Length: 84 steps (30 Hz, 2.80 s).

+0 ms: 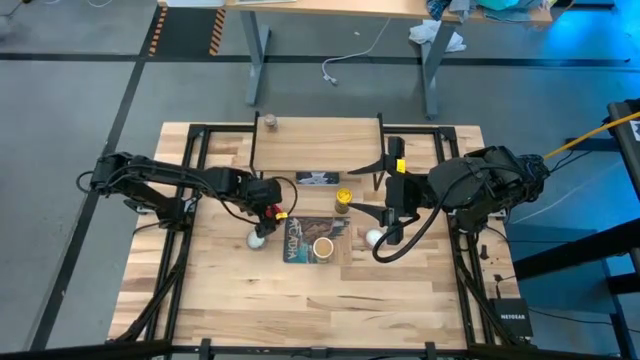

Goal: Shelf spices
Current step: Put the red seasoning can on the shelf

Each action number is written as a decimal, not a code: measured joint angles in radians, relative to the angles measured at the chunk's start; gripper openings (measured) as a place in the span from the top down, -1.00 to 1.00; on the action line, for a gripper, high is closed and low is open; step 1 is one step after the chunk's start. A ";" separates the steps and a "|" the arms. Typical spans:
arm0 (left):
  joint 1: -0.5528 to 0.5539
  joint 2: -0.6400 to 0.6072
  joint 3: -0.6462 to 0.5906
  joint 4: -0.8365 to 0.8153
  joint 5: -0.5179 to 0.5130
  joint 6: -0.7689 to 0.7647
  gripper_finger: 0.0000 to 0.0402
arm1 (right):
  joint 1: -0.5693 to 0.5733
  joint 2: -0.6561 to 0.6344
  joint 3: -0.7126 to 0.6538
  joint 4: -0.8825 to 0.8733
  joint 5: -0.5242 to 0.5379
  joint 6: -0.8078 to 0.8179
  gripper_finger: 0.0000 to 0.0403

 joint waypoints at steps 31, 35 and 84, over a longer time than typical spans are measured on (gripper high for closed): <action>0.005 0.166 0.135 -0.108 0.081 0.058 0.04 | 0.000 0.000 0.000 -0.023 -0.030 0.014 -0.37; 0.005 0.165 0.243 -0.203 0.081 0.097 0.04 | 0.000 0.000 0.000 -0.023 -0.030 0.014 -0.37; 0.625 0.347 0.834 -0.238 0.056 0.987 0.04 | 0.000 0.000 0.000 -0.038 -0.030 -0.005 -0.37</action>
